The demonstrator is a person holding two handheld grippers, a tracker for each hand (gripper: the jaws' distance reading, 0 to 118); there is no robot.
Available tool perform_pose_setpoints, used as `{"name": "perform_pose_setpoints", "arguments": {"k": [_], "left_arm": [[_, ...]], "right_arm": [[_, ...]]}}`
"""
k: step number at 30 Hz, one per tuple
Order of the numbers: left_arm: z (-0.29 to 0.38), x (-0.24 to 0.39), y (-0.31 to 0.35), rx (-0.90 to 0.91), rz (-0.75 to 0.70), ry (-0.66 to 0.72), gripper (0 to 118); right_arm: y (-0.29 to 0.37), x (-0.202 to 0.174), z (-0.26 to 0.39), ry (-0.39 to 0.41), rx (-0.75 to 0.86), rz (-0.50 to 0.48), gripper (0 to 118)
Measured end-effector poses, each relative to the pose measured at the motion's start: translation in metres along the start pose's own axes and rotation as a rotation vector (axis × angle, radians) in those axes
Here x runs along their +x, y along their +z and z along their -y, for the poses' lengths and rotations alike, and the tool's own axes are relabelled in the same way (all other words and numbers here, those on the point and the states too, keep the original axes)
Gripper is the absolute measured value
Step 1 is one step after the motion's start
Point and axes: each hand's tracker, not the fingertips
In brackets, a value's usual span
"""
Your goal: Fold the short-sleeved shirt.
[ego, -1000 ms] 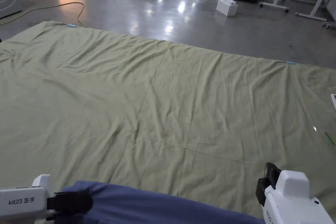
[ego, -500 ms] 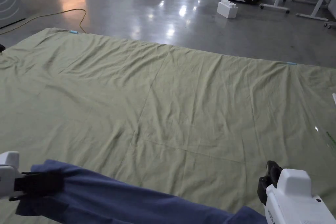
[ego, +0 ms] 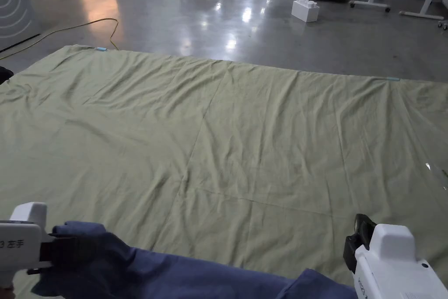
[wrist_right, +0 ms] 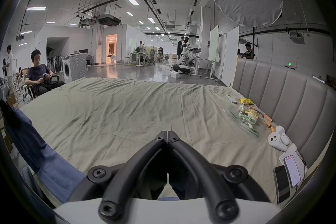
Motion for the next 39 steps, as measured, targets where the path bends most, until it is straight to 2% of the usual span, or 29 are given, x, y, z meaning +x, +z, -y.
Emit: {"name": "perform_pose_setpoints", "arguments": {"k": [3, 7, 13, 17, 20, 24, 26, 27, 29, 30, 31, 36, 39], "left_arm": [[0.005, 0.027, -0.013, -0.003, 0.099, -0.003, 9], [0.013, 0.065, -0.043, -0.048, 0.150, -0.038, 9], [0.032, 0.098, -0.116, -0.158, 0.131, -0.078, 9], [0.046, 0.114, -0.159, -0.250, 0.038, -0.134, 9], [0.053, 0.116, -0.178, -0.255, 0.015, -0.098, 9], [0.061, 0.122, -0.191, -0.267, -0.042, -0.133, 10], [0.062, 0.127, -0.191, -0.257, -0.048, -0.131, 14], [0.062, 0.127, -0.190, -0.251, -0.048, -0.128, 21], [0.061, 0.128, -0.186, -0.246, -0.021, -0.123, 43], [0.060, 0.129, -0.182, -0.240, -0.006, -0.123, 59], [0.059, 0.130, -0.177, -0.234, 0.012, -0.125, 64], [0.043, 0.125, -0.140, -0.170, 0.093, -0.090, 66], [0.033, 0.117, -0.118, -0.117, 0.094, -0.073, 66]], "right_arm": [[0.001, 0.003, 0.002, -0.005, -0.004, 0.002, 1], [0.002, 0.009, 0.004, -0.014, -0.009, 0.009, 0], [0.004, 0.019, 0.010, -0.028, -0.019, 0.029, 0], [0.007, 0.027, 0.013, -0.030, -0.030, 0.045, 0], [0.008, 0.031, 0.017, -0.032, -0.037, 0.057, 0], [0.008, 0.032, 0.020, -0.039, -0.048, 0.064, 1], [0.008, 0.031, 0.021, -0.040, -0.052, 0.063, 0], [0.007, 0.031, 0.021, -0.040, -0.054, 0.062, 0], [0.007, 0.029, 0.021, -0.041, -0.055, 0.057, 1], [0.007, 0.028, 0.021, -0.039, -0.056, 0.056, 1], [0.007, 0.028, 0.021, -0.037, -0.057, 0.053, 0], [0.006, 0.026, 0.021, -0.033, -0.056, 0.044, 0], [0.007, 0.027, 0.021, -0.036, -0.055, 0.043, 0]]}}
